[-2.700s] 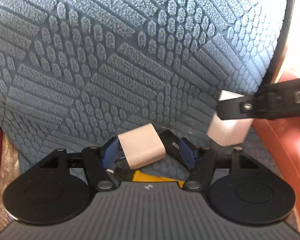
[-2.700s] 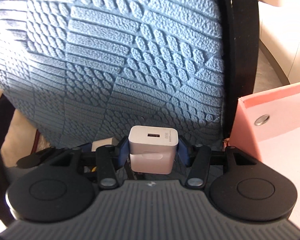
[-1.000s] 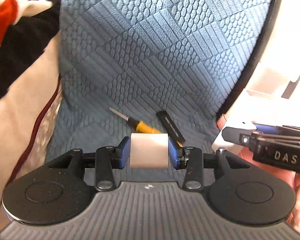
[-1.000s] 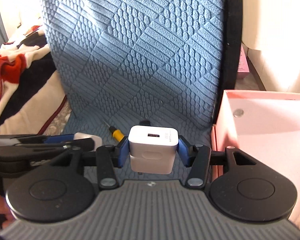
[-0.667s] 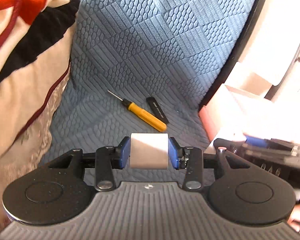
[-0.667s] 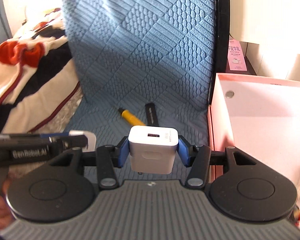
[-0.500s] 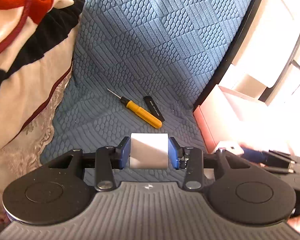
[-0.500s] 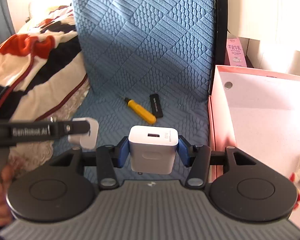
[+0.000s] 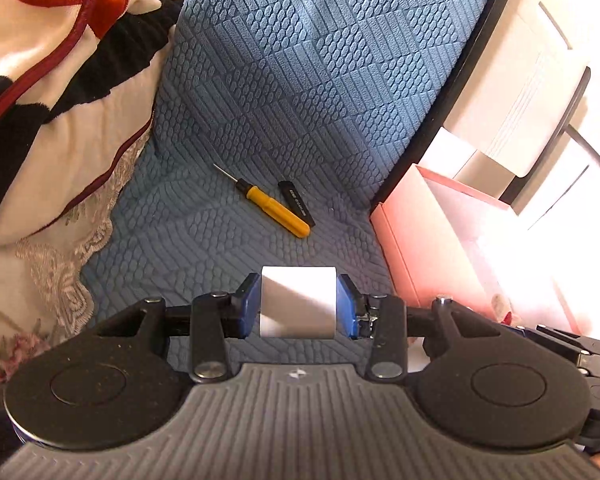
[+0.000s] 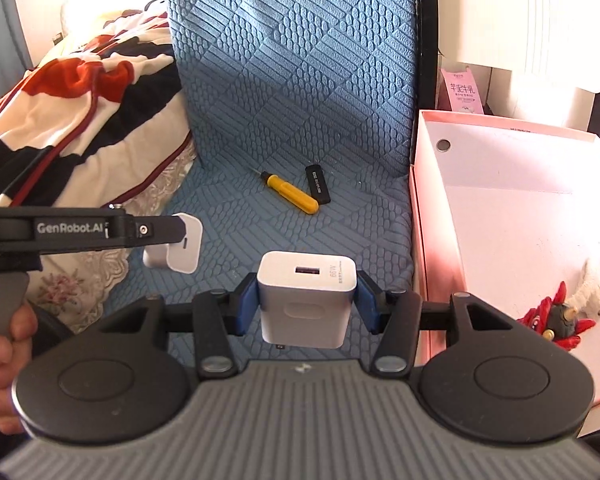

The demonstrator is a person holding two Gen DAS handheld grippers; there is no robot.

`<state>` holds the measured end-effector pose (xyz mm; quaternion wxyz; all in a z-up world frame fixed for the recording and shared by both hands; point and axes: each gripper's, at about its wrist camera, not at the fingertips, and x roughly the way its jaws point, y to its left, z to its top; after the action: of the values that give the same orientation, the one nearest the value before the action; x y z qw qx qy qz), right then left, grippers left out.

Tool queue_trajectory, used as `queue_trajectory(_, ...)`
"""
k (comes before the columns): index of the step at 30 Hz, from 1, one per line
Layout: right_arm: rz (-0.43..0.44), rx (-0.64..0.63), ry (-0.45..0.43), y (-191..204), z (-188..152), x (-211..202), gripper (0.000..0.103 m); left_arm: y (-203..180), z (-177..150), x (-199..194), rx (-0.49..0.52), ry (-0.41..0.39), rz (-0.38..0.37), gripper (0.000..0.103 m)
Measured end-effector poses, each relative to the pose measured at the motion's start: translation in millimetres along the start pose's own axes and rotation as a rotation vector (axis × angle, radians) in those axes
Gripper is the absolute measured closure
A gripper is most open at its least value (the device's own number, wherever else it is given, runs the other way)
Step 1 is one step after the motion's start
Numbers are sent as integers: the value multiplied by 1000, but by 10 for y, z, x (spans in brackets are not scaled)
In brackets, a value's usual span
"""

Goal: Organize rigid objects
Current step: 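Carry both chargers into the pink box and open both grippers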

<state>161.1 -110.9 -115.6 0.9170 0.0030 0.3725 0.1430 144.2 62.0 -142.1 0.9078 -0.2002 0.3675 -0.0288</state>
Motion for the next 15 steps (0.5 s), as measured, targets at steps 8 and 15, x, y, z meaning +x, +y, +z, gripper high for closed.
queue_trajectory(8, -4, -5, -26, -69, 62, -187, 49, -198, -83, -38, 2, 4, -15, 57)
queue_trajectory(15, -16, 11, -58, -232, 168, -351, 49, -444, -27, -44, 35, -2, -34, 57)
